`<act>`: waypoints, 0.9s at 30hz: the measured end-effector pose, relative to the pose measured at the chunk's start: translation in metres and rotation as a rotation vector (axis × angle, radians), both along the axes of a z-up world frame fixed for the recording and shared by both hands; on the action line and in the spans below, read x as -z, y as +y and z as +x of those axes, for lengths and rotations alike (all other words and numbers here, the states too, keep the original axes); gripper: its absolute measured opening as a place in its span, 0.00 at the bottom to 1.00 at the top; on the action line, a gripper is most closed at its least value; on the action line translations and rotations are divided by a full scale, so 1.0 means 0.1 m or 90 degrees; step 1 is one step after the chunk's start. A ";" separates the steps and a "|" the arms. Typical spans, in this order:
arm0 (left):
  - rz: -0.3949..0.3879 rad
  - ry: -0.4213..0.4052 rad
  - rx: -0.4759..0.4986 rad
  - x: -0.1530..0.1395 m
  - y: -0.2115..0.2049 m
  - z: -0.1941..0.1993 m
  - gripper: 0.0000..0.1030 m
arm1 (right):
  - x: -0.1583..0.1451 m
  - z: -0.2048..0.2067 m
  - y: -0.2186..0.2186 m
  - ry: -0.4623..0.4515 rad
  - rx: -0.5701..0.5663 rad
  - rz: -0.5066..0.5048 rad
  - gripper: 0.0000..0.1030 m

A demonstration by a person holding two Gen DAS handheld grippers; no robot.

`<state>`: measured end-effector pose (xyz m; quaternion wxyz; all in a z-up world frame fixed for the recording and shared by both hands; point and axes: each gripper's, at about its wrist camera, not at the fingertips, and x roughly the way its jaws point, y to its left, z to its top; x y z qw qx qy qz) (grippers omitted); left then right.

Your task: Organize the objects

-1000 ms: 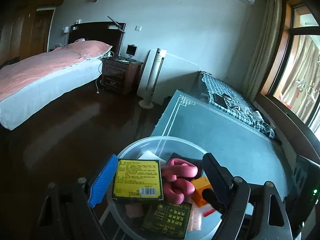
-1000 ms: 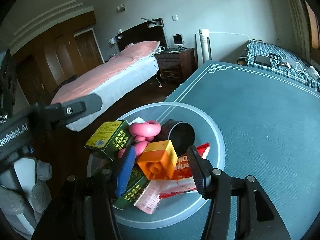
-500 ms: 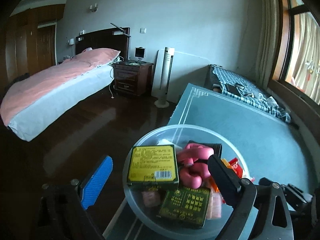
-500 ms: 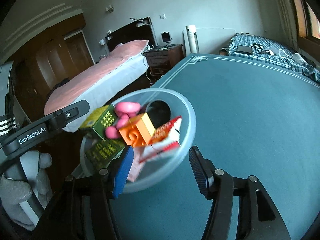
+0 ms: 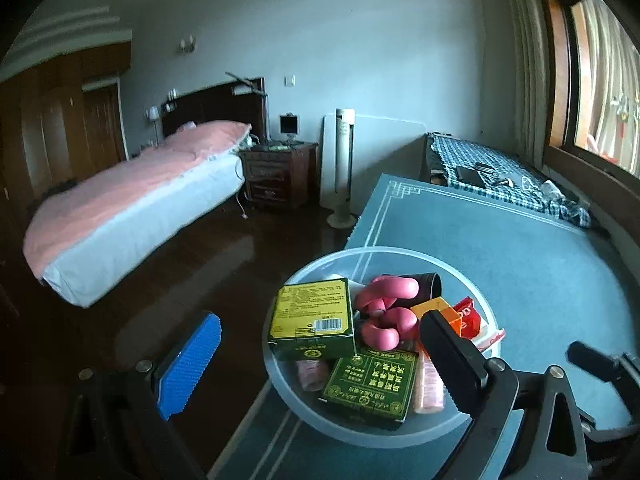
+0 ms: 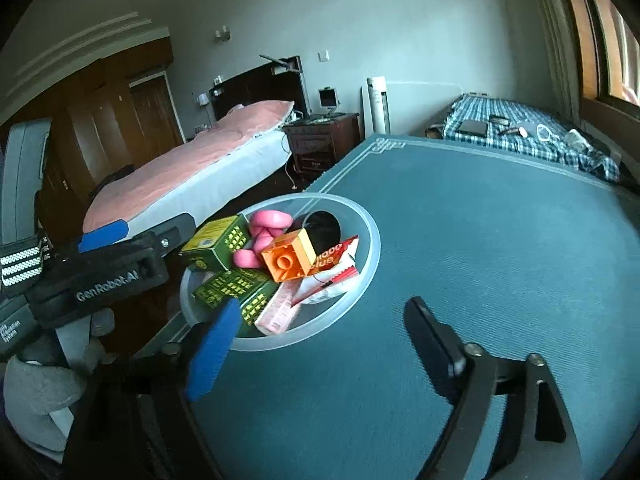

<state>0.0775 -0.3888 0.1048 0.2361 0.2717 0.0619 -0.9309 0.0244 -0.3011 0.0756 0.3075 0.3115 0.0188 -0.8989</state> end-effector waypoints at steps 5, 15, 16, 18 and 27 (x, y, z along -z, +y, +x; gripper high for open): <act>-0.022 0.010 -0.002 -0.06 0.06 0.11 1.00 | -0.08 0.10 0.02 0.009 0.024 -0.011 0.97; -0.034 0.008 -0.020 -0.03 0.05 0.28 1.00 | -0.06 0.19 -0.03 -0.008 0.024 0.011 0.97; -0.033 0.007 -0.022 -0.03 0.04 0.30 1.00 | -0.07 0.21 -0.03 -0.004 0.021 0.013 0.97; -0.030 0.008 -0.028 -0.02 0.03 0.33 1.00 | -0.09 0.27 -0.06 0.006 0.011 0.019 0.99; -0.031 0.012 -0.035 -0.02 0.00 0.46 1.00 | -0.10 0.35 -0.18 0.003 -0.017 0.028 1.00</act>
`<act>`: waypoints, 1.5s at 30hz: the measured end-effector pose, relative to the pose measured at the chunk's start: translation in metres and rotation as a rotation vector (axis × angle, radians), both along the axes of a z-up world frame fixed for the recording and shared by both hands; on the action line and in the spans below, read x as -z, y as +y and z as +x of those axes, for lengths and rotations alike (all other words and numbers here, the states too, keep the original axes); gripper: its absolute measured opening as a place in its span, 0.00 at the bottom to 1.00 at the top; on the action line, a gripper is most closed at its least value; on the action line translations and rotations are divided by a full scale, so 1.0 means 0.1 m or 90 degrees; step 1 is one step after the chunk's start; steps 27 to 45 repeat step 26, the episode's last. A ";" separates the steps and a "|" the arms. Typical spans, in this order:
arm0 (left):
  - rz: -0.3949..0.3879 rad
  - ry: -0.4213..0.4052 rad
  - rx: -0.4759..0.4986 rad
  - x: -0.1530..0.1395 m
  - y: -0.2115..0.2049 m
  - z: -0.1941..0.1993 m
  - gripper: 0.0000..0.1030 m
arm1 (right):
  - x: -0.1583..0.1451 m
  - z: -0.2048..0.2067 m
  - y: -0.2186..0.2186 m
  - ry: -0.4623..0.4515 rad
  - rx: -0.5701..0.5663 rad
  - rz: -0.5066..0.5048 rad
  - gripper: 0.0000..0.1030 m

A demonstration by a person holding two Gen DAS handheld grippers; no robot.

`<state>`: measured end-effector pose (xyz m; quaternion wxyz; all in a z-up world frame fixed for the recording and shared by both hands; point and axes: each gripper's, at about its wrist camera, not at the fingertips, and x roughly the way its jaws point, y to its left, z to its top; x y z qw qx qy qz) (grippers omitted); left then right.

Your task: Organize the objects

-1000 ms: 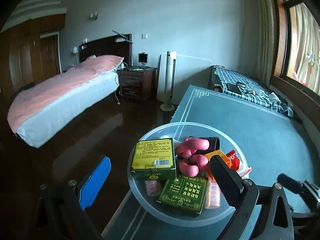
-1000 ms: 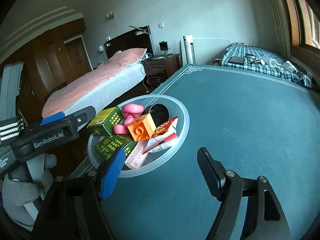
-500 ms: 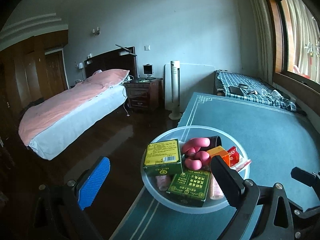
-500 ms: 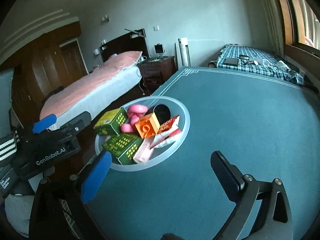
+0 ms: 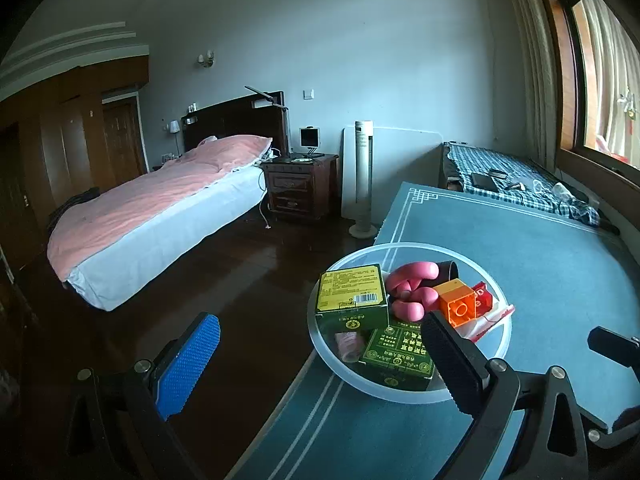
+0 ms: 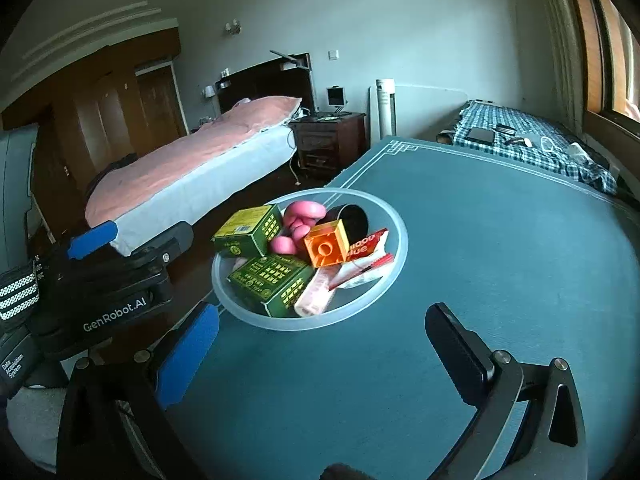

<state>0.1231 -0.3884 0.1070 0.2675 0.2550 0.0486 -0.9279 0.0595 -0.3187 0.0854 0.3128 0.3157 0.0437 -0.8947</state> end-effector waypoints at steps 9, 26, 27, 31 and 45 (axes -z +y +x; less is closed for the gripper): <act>0.005 -0.005 -0.002 0.03 -0.01 0.00 1.00 | 0.05 0.02 -0.08 -0.012 -0.025 0.006 1.00; 0.018 -0.019 -0.001 0.09 -0.03 0.03 1.00 | 0.10 0.05 -0.15 0.018 -0.044 0.023 1.00; 0.018 -0.019 -0.001 0.09 -0.03 0.03 1.00 | 0.10 0.05 -0.15 0.018 -0.044 0.023 1.00; 0.018 -0.019 -0.001 0.09 -0.03 0.03 1.00 | 0.10 0.05 -0.15 0.018 -0.044 0.023 1.00; 0.018 -0.019 -0.001 0.09 -0.03 0.03 1.00 | 0.10 0.05 -0.15 0.018 -0.044 0.023 1.00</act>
